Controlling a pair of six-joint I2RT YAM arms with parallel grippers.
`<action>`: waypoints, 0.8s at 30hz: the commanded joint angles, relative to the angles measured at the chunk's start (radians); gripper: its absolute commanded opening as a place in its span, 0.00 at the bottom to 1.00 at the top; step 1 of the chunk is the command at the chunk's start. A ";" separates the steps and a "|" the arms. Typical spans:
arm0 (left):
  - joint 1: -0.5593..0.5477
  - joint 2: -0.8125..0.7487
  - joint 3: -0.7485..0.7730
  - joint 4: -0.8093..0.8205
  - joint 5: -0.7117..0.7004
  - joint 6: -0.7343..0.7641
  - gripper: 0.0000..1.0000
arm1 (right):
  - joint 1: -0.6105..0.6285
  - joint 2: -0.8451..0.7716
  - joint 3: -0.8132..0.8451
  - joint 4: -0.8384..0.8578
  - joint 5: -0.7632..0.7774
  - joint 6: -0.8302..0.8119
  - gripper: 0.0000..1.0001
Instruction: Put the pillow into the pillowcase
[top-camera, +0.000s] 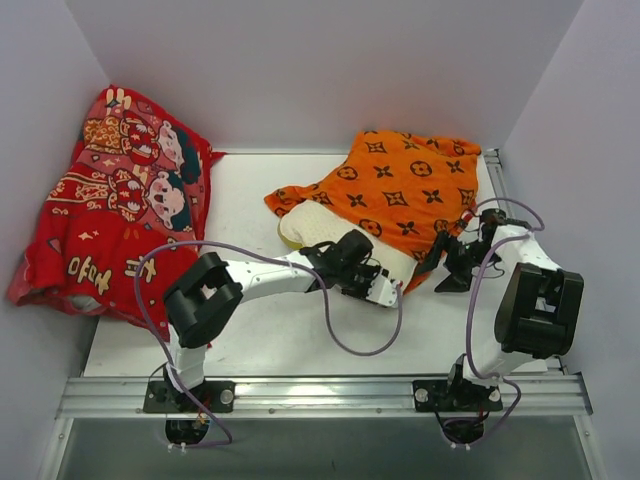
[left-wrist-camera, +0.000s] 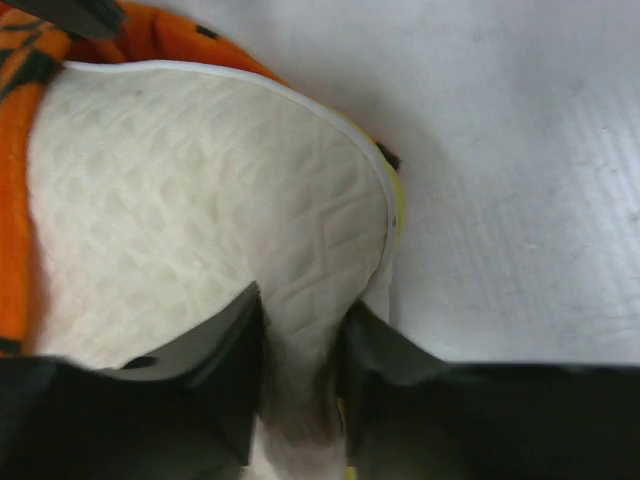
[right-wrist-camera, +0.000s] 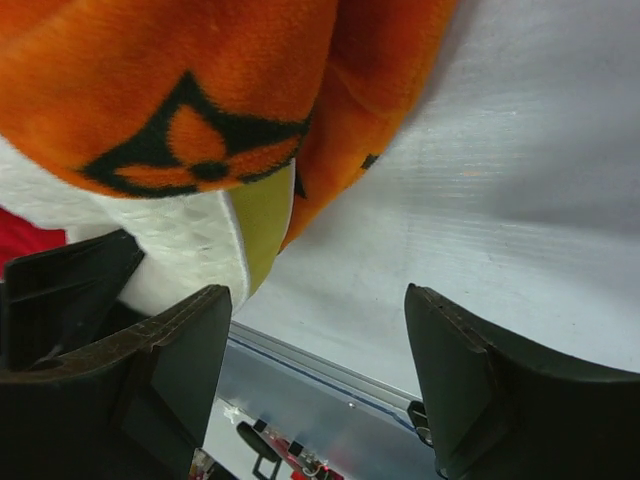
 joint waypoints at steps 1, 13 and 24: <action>0.074 0.052 0.235 -0.152 0.177 -0.145 0.34 | -0.005 0.018 -0.055 0.049 -0.029 0.047 0.71; 0.214 0.061 0.480 -0.138 0.482 -0.629 0.00 | 0.056 0.152 -0.167 0.418 -0.032 0.286 0.75; 0.200 0.090 0.442 -0.003 0.147 -0.619 0.00 | 0.130 -0.034 -0.159 0.475 -0.332 0.253 0.00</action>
